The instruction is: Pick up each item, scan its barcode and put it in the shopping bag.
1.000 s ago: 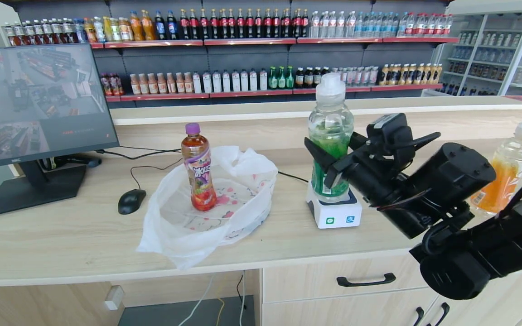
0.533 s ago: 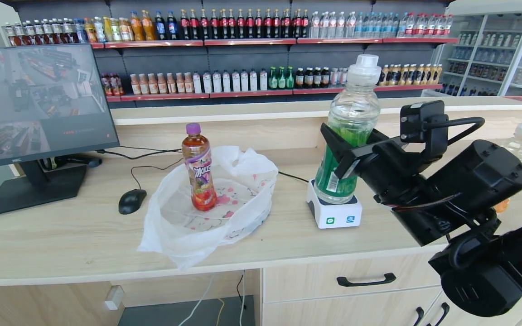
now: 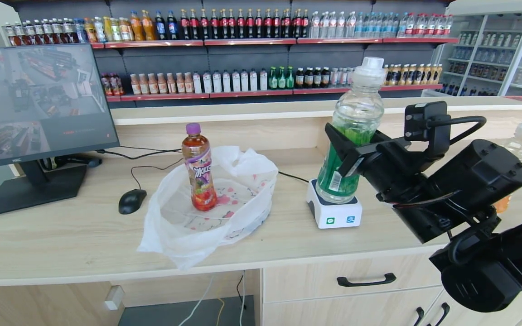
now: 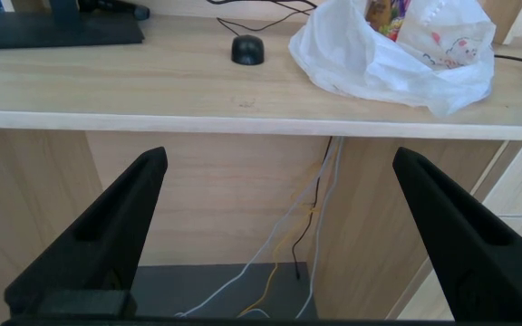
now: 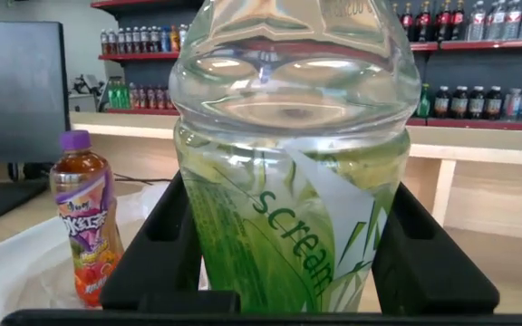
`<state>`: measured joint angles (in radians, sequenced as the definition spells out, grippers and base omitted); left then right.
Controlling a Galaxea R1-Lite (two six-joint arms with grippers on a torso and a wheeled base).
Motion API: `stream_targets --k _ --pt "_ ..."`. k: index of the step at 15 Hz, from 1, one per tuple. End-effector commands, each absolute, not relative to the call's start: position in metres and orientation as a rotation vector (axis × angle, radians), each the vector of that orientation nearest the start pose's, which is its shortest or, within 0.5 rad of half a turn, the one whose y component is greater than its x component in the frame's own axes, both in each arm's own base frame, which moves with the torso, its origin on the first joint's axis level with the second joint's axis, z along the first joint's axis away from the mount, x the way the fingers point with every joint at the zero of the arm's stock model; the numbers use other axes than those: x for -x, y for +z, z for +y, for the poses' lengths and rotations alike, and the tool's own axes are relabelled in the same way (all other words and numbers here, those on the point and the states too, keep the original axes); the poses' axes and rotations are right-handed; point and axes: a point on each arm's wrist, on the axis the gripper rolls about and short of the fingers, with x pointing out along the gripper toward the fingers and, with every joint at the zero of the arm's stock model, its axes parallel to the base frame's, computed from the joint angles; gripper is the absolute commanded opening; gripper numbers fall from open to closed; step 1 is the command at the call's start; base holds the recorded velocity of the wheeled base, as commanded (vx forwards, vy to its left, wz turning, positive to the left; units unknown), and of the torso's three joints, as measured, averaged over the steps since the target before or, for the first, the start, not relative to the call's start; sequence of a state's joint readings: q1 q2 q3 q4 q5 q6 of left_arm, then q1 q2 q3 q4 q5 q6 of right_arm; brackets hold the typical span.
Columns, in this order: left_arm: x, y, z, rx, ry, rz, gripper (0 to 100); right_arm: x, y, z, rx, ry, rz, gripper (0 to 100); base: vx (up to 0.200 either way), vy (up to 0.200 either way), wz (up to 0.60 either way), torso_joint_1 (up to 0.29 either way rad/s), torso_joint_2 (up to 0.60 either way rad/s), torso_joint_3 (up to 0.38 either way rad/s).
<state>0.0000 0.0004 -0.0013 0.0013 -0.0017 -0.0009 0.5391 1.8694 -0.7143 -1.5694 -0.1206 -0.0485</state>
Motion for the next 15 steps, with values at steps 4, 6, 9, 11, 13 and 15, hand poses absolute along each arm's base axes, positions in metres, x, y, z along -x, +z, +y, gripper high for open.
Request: stream_targets --k 4,6,9,11,13,15 --pt "0.023 0.075 0.0 0.002 -0.002 0.002 100 -0.29 0.199 0.158 -0.079 0.37 -0.42 0 0.0 0.2 0.0 0.002 0.0 0.005" --pt "0.023 0.076 0.0 0.002 -0.002 0.0 100 -0.29 0.197 0.159 -0.068 0.37 -0.414 0 0.0 0.2 0.0 0.01 0.01 0.002" --pt "0.023 0.076 0.0 0.002 -0.002 0.0 100 -0.293 0.196 0.16 -0.062 0.369 -0.415 0 0.0 0.2 0.0 -0.002 0.0 0.006" --pt "0.023 0.076 0.0 0.0 -0.002 0.0 100 -0.296 0.192 0.162 -0.059 0.371 -0.408 0 0.0 0.1 0.0 0.006 0.0 0.001" --pt "0.023 0.076 0.0 0.0 0.0 0.0 100 -0.304 0.192 0.167 -0.063 0.372 -0.42 0 0.0 0.0 0.0 0.0 0.0 0.0" --pt "0.023 0.075 0.0 0.0 -0.002 0.002 100 -0.312 0.186 0.172 -0.062 0.377 -0.413 0 0.0 0.0 0.0 0.0 0.0 0.0"
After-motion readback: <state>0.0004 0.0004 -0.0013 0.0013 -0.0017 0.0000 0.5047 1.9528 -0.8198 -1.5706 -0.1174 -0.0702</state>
